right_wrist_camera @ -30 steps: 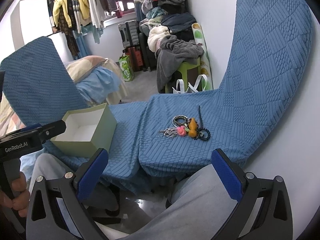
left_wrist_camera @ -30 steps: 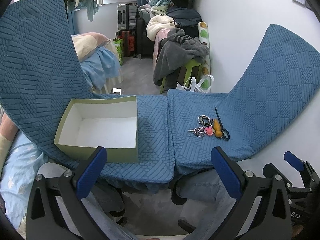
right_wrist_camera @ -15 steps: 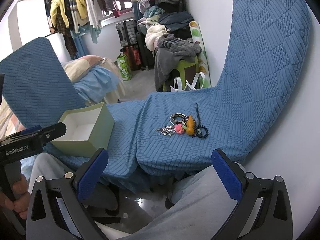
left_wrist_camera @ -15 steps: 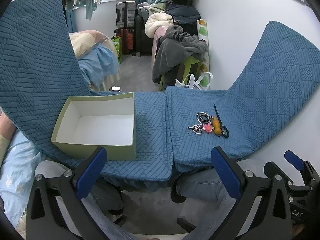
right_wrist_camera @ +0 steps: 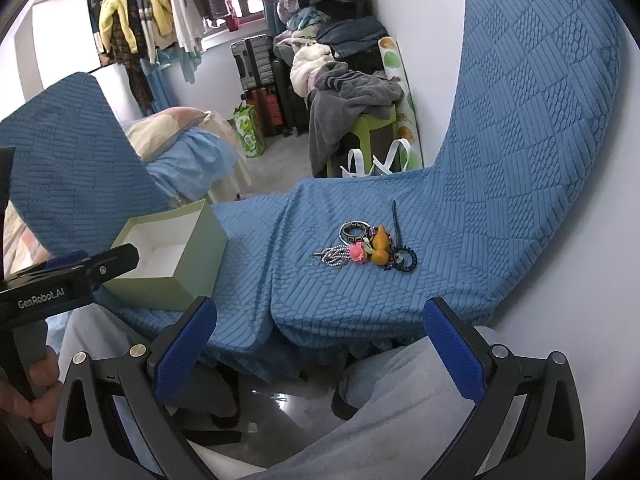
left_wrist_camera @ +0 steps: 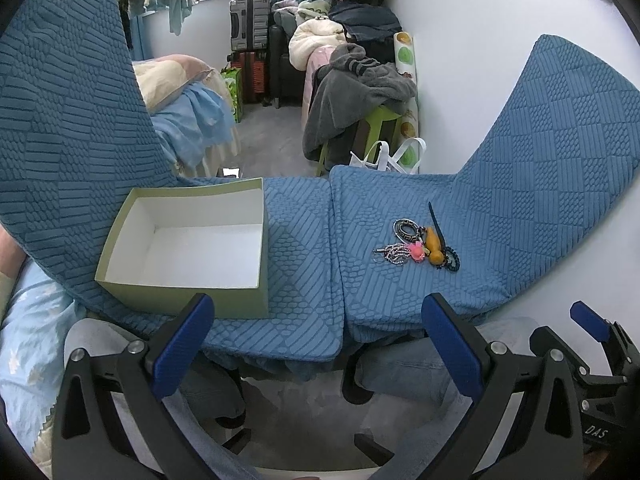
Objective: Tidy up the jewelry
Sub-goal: 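Grasp the orange gourd pendant with the right tool while the left tool grasps the pink charm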
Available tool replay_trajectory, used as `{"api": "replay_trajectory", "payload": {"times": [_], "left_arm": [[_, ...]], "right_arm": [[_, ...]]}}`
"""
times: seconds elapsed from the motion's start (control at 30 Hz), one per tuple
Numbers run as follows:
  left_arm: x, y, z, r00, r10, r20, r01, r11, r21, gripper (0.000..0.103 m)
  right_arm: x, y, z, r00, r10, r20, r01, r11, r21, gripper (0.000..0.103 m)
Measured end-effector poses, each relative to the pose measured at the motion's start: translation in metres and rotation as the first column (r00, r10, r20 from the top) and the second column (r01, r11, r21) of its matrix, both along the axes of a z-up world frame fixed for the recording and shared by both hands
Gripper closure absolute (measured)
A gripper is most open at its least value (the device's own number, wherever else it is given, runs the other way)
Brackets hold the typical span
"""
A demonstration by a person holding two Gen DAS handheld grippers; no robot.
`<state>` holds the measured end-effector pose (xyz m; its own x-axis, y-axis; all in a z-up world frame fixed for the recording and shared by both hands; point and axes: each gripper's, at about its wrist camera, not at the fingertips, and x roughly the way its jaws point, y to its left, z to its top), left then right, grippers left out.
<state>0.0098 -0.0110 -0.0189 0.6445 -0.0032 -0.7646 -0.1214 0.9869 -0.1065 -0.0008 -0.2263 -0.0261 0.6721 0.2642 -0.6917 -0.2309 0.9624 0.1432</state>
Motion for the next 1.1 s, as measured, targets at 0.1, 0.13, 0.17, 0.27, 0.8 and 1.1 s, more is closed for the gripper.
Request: {"api": "replay_trajectory", "payload": {"times": [0.1,0.13,0.17,0.27,0.8,1.1], "left_arm": [[0.003,0.001,-0.002,1.0,-0.005,0.01,0.005,1.0,-0.007,0.0],[0.005,0.001,-0.004,1.0,-0.006,0.02,0.006,1.0,-0.009,0.0],[0.008,0.001,-0.006,1.0,-0.005,0.027,0.006,1.0,-0.005,0.0],[0.019,-0.004,-0.013,0.999,-0.018,0.039,0.017,0.999,0.029,0.0],[0.089,-0.024,-0.063,0.992,-0.124,0.022,0.125,0.973,-0.192,0.014],[0.132,-0.053,-0.112,0.971,-0.234,-0.054,0.209,0.933,-0.294,0.033]], "right_arm": [[0.003,0.0,0.0,1.0,0.013,0.017,-0.013,1.0,0.018,0.0],[0.006,-0.001,-0.001,1.0,0.018,0.02,-0.019,1.0,0.02,0.0],[0.009,-0.001,-0.002,0.999,0.021,0.034,-0.021,1.0,0.012,0.0],[0.019,-0.008,-0.007,0.998,0.012,0.068,-0.013,1.0,0.021,0.0],[0.1,-0.038,-0.072,0.997,-0.041,0.068,0.034,0.995,0.095,0.058],[0.157,-0.049,-0.123,1.0,-0.001,-0.021,0.004,0.993,0.116,0.073]]}}
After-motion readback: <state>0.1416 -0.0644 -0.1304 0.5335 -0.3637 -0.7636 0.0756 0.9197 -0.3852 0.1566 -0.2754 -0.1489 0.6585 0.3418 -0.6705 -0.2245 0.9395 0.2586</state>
